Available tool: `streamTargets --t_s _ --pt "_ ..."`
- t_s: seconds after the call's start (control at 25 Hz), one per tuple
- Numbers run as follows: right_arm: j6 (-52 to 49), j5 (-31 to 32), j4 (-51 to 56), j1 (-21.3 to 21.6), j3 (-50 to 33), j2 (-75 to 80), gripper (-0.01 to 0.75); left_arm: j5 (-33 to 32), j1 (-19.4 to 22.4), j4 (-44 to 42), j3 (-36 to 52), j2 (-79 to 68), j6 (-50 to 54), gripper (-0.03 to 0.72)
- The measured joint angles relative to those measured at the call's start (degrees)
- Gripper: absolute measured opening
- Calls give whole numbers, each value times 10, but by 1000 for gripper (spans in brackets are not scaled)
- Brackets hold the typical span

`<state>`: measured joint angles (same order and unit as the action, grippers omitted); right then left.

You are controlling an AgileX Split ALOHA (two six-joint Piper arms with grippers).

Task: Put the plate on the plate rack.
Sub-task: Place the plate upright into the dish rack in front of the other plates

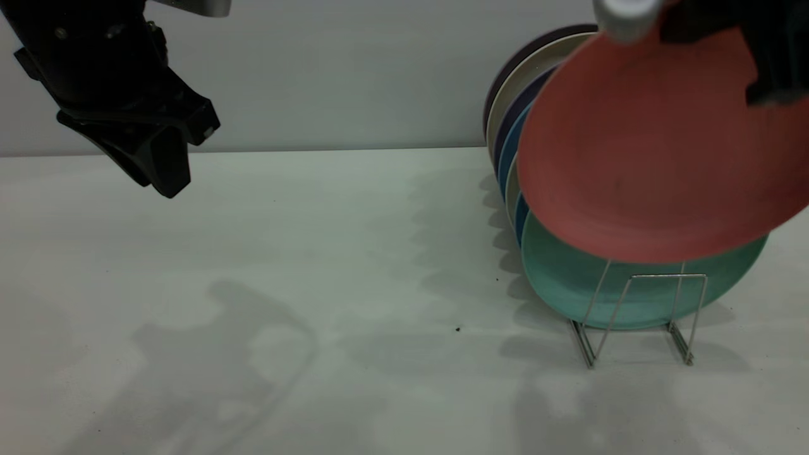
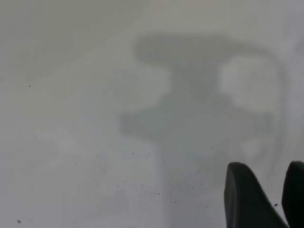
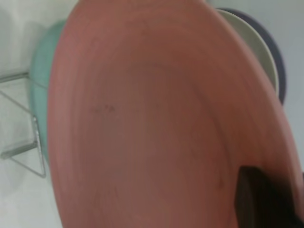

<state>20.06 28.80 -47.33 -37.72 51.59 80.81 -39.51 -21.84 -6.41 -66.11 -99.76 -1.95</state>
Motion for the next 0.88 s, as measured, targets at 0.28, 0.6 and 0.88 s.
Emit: streamTargets --t_s 0.28,0.6,0.88 --pt "-81 -38 -77 0 -26 7 50 0 0 0 0 0 0 240" --pt "-117 -38 -76 0 -28 9 50 0 0 0 0 0 0 240" --pt "-120 -42 -74 0 -47 18 50 0 0 0 0 0 0 240"
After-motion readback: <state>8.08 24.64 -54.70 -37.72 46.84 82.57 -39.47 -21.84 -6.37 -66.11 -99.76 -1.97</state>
